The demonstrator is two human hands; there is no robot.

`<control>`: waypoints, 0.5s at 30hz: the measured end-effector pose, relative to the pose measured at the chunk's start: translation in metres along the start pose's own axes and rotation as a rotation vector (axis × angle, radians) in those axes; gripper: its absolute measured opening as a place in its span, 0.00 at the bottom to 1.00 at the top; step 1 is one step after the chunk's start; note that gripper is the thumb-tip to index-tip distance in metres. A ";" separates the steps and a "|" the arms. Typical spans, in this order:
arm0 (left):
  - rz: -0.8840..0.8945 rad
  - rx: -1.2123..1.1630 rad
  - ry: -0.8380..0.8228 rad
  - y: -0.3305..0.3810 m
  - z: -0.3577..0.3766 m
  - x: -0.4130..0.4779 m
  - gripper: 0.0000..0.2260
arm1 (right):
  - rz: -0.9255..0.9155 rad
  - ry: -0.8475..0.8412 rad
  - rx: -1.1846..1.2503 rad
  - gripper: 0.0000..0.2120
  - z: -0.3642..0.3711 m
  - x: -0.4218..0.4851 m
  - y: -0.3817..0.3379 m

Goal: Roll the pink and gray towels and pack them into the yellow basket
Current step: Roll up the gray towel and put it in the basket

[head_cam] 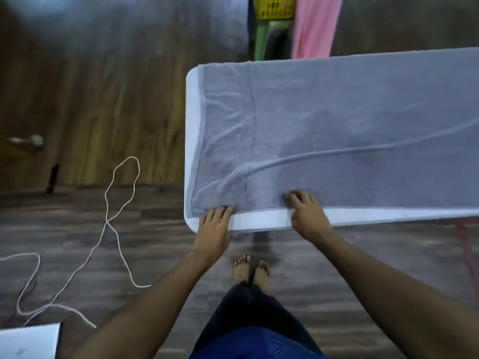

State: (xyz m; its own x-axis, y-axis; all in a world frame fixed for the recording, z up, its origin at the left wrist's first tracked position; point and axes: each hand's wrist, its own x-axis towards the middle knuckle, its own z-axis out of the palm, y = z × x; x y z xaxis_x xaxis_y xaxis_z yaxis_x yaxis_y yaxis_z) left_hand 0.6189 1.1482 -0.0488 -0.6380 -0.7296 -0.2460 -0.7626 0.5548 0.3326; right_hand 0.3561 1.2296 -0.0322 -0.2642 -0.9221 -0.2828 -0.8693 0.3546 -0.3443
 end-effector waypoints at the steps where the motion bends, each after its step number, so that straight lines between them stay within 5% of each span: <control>1: 0.007 0.007 0.020 0.000 0.001 0.002 0.33 | -0.021 0.007 -0.016 0.25 0.001 0.001 0.004; 15: 0.112 -0.078 0.064 0.000 0.007 -0.014 0.19 | -0.021 0.014 0.016 0.07 0.008 -0.020 0.019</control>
State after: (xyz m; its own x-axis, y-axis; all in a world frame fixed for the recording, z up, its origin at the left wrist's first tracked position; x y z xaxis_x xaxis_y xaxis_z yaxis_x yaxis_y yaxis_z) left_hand 0.6271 1.1608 -0.0517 -0.7085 -0.6904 -0.1462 -0.6752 0.6030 0.4248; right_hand 0.3485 1.2555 -0.0403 -0.2517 -0.9314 -0.2629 -0.8678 0.3375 -0.3646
